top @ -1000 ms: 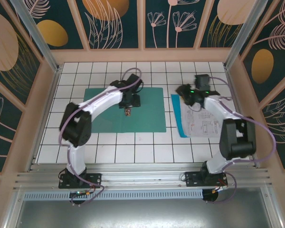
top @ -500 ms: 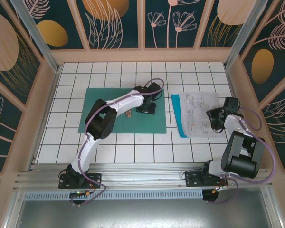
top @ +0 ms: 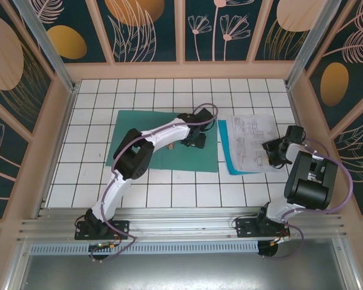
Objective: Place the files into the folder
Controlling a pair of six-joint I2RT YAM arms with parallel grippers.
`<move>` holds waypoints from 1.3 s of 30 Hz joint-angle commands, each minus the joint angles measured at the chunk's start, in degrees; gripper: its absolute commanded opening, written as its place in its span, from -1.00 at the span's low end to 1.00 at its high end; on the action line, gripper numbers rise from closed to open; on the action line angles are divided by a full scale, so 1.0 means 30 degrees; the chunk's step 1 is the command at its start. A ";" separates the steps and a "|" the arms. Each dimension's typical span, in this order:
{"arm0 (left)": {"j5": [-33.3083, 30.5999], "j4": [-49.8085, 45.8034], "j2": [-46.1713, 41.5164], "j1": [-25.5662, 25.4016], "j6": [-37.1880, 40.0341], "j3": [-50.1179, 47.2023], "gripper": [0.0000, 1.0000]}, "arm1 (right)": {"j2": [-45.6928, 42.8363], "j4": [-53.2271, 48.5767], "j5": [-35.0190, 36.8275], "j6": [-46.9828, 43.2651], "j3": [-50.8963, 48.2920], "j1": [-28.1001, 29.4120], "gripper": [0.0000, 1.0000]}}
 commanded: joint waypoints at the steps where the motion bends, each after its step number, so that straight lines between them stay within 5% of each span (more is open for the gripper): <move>1: 0.0908 -0.0170 0.1528 -0.0373 0.0207 0.0458 0.09 | 0.0892 -0.0780 0.0120 -0.0430 -0.0378 0.0190 0.00; 18: 0.3835 0.0647 0.2897 -0.0884 -0.1362 0.3570 0.09 | 0.0862 -0.0467 0.0091 0.0240 -0.0919 0.1382 -0.01; 25: 0.2131 0.0077 0.0644 -0.0720 -0.1581 0.4377 0.29 | -0.0145 -0.0580 0.0047 0.0540 -0.0870 0.1547 0.00; 32: 0.1304 0.0328 -0.3514 0.1911 -0.2492 0.0074 0.34 | -0.1849 -0.2081 0.0712 0.0258 0.0723 0.1546 0.20; 39: 0.1705 0.1490 -0.5117 0.4714 -0.1301 -0.4331 0.33 | -0.2396 -0.2225 0.0901 -0.0912 0.0354 -0.0597 0.26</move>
